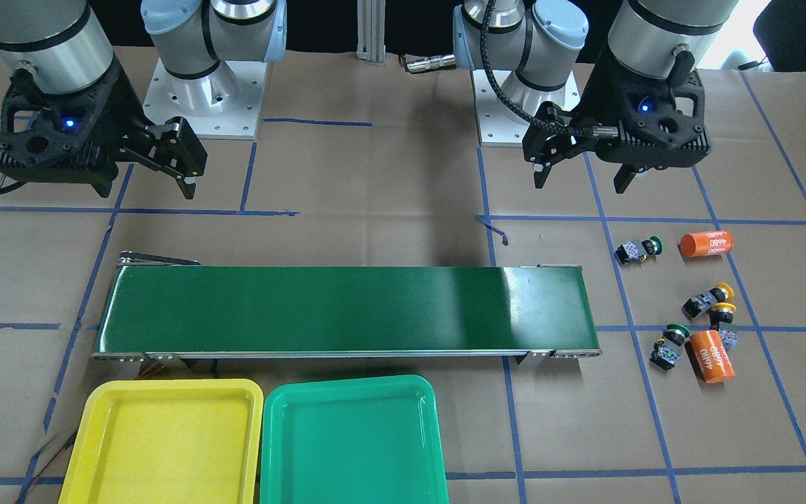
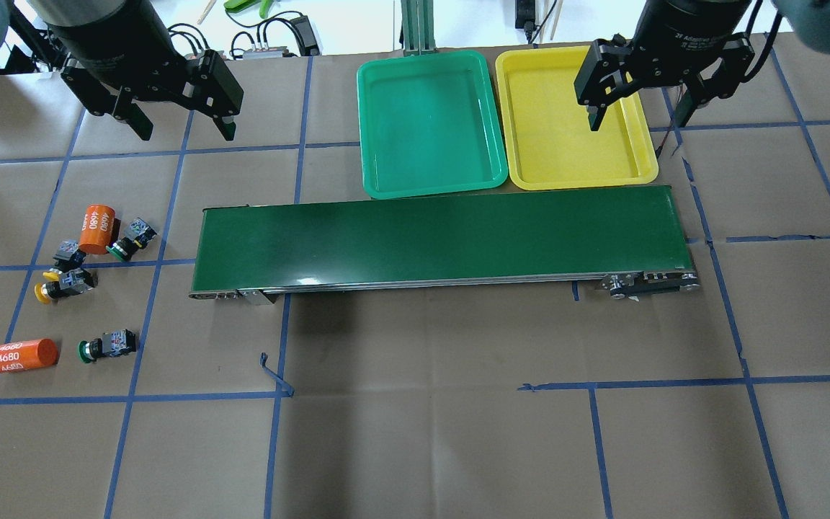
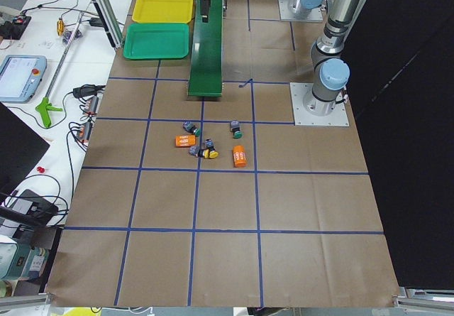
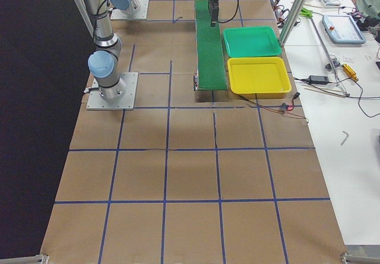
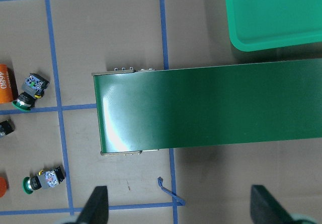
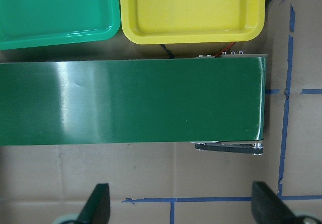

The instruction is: Sort buttons by color to trays

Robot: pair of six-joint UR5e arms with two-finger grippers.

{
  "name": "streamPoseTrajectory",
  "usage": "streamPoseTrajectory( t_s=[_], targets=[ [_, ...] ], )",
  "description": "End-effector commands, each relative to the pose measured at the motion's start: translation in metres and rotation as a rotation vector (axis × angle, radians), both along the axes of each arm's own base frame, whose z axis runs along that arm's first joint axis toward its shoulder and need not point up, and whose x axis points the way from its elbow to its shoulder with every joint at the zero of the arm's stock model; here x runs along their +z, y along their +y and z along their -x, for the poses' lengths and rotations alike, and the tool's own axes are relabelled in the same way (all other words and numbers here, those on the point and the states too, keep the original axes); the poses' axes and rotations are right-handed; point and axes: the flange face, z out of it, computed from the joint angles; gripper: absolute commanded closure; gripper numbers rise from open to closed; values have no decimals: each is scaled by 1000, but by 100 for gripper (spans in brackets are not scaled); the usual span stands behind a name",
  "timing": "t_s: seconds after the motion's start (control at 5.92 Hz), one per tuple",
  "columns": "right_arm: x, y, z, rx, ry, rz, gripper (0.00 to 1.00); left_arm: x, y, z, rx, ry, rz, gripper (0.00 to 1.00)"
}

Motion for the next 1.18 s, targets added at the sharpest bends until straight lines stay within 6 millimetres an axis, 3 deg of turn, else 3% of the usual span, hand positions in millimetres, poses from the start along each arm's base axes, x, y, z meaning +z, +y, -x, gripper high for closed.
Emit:
streamPoseTrajectory(
  t_s=[0.0, 0.17, 0.68, 0.84, 1.01],
  targets=[
    [0, 0, 0, 0, 0, -1, 0, 3, 7, -9, 6, -3, 2, 1],
    [0, 0, 0, 0, 0, 1, 0, -8, 9, -33, -54, -29, -32, 1],
    [0, 0, 0, 0, 0, 1, 0, -63, 14, -145, -252, -74, -181, 1],
    [0, 0, 0, 0, 0, 1, 0, -91, 18, -203, -366, -31, -213, 2],
    [0, 0, 0, 0, 0, 1, 0, -115, 30, -242, -493, 10, -230, 2]
  ],
)
